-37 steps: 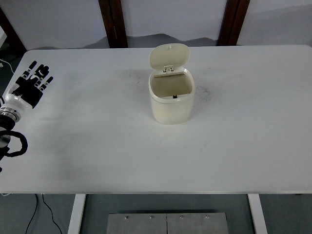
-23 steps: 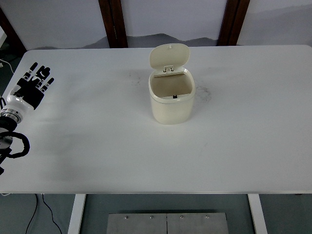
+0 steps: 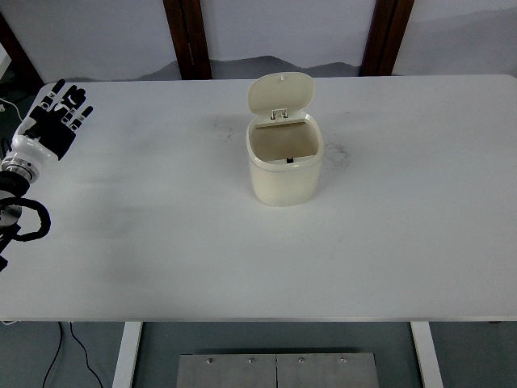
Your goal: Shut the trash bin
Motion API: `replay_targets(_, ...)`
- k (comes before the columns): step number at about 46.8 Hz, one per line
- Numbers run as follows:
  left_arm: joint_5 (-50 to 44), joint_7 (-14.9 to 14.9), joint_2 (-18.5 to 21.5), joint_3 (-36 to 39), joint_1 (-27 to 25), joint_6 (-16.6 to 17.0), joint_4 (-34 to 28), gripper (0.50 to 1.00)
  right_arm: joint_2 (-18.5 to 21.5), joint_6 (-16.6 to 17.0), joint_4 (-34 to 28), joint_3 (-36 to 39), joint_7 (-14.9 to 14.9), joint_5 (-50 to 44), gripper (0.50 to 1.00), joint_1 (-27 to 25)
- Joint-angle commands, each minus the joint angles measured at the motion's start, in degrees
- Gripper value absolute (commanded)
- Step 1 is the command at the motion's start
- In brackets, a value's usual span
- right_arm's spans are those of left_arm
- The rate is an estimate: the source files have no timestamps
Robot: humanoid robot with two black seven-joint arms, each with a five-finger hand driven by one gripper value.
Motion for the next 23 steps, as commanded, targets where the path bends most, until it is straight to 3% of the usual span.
replay_targets(1, 0.42, 1.25, 0.21, 0.10, -1.11, -0.08, -0.16, 1.000, 0.00, 0.01, 0.00, 0.00, 0.00, 0.00, 0.991, 0.00)
replay_targets(7, 1.12, 1.96, 0.47, 1.94, -3.04, -0.08, -0.16, 1.000, 0.00, 0.01, 0.00, 0.00, 0.00, 0.00, 0.991, 0.00)
replay_targets(23, 1.30, 1.96, 3.99, 19.16, -16.66, -0.61, -2.27, 1.000, 0.00, 0.01, 0.00, 0.00, 0.00, 0.00, 0.993, 0.00)
